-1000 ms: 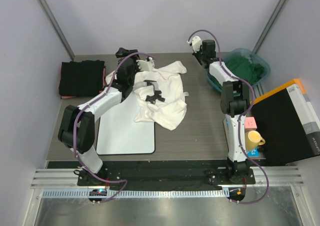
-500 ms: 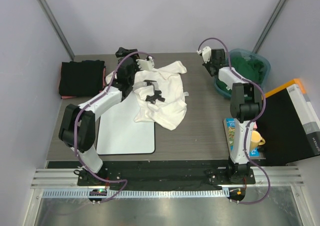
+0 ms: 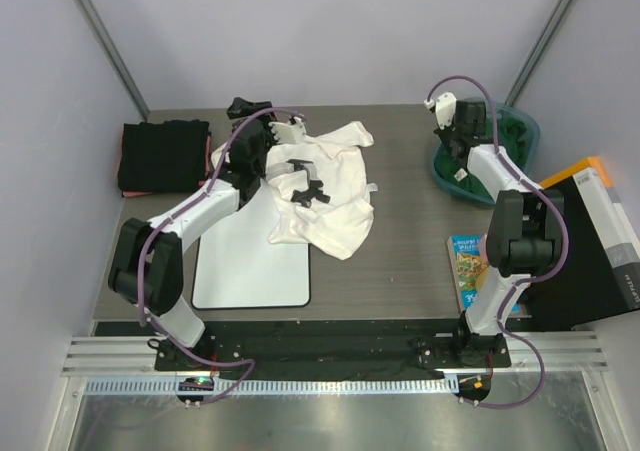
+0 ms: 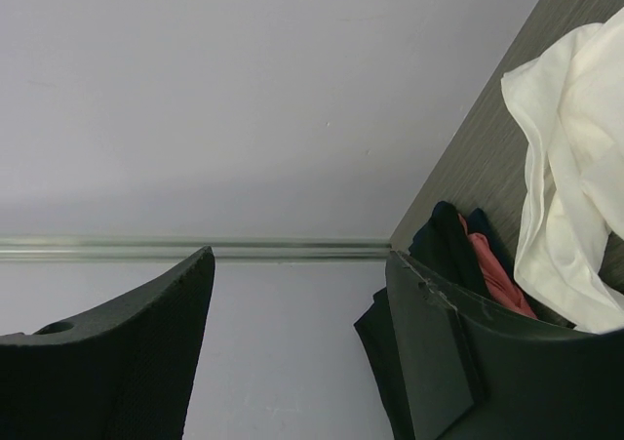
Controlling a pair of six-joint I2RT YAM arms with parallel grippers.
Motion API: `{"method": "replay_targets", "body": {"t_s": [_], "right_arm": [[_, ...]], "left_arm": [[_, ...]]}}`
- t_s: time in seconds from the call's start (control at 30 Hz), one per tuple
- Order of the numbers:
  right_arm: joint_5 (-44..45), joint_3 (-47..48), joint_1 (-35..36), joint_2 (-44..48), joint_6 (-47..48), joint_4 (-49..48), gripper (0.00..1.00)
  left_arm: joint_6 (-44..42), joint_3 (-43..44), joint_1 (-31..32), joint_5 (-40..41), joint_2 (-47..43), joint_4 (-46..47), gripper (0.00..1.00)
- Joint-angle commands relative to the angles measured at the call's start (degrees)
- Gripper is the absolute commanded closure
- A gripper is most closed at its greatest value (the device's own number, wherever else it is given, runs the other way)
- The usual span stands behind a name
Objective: Fold and stack the t-shirts
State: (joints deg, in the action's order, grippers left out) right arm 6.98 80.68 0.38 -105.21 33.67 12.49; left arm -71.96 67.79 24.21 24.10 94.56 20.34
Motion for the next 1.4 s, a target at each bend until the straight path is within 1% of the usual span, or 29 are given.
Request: {"method": "replay_targets", "body": {"t_s": [0.0, 0.1, 0.2, 0.23, 0.33, 0.4, 0.47, 0.53, 0.67, 0.77, 0.8, 0.93, 1.0, 1.1, 1.3, 1.37], "right_arm": [[-2.83, 0.35, 0.32, 3.43, -0.54, 0.08, 0.99], [-6.09, 2.1, 0.41, 4.4, -0.45, 0.16, 0.99], [-13.2, 4.56, 1.02, 3.87, -0.27, 3.67, 0.99], [-17.31, 5.35, 1.37, 3.61, -0.27, 7.25, 0.99], [-23.23, 6.42, 2.87, 2.47, 1.48, 13.85, 0.99], [-25.08, 6.24, 3.48, 1.94, 2.89, 16.5, 0.99], [-27.8, 7.63, 3.66, 0.36, 3.68, 21.59, 0.99], [-28.16, 8.34, 3.66, -0.87, 4.47, 25.28, 0.99], [-25.89, 7.48, 3.4, -1.05, 5.97, 28.9, 0.99], [-22.72, 6.07, 2.35, -0.79, 5.79, 29.69, 0.99], [-20.11, 5.89, 2.08, -0.79, 5.71, 29.87, 0.99], [-16.22, 6.41, 0.32, -0.79, 5.09, 32.23, 0.99], [-14.99, 7.9, -2.48, -0.96, 5.35, 33.99, 0.99], [-13.49, 8.96, -4.5, -1.05, 5.79, 36.37, 0.99], [-8.4, 8.35, -6.97, -1.14, 5.79, 36.55, 0.99], [-4.46, 7.48, -7.94, -0.96, 5.09, 34.1, 0.99]], "left_arm": [[1.12, -0.82, 1.1, 1.3, -3.77, 3.04, 0.29], [1.48, -0.82, 1.54, 2.18, -4.39, 3.13, 0.29], [1.21, -1.52, 2.07, 2.53, -4.91, 3.13, 0.29], [1.04, -1.61, 2.33, 2.45, -5.0, 3.13, 0.29], [0.6, -1.7, 2.6, 2.18, -5.09, 3.13, 0.29], [0.33, -1.35, 2.6, 2.01, -4.65, 3.3, 0.29], [-0.28, -0.99, 2.6, 1.92, -4.39, 3.48, 0.29], [-0.63, -0.9, 2.6, 1.39, -4.04, 3.74, 0.29], [-2.03, -0.47, 2.51, 0.43, -3.16, 4.44, 0.29], [-2.22, 0.32, 2.25, -0.28, -2.46, 4.54, 0.29], [-2.3, 0.59, 2.16, -0.45, -2.28, 4.27, 0.29], [-2.48, 1.55, 1.37, -0.81, -1.4, 4.01, 0.3], [-2.65, 1.82, 1.11, -1.24, -1.23, 3.83, 0.3], [-2.74, 2.52, 0.76, -1.77, -0.7, 3.66, 0.3], [-2.83, 4.37, 0.49, -2.74, 0.8, 3.75, 0.3], [-2.92, 4.81, 0.49, -2.91, 0.97, 3.74, 0.3]]}}
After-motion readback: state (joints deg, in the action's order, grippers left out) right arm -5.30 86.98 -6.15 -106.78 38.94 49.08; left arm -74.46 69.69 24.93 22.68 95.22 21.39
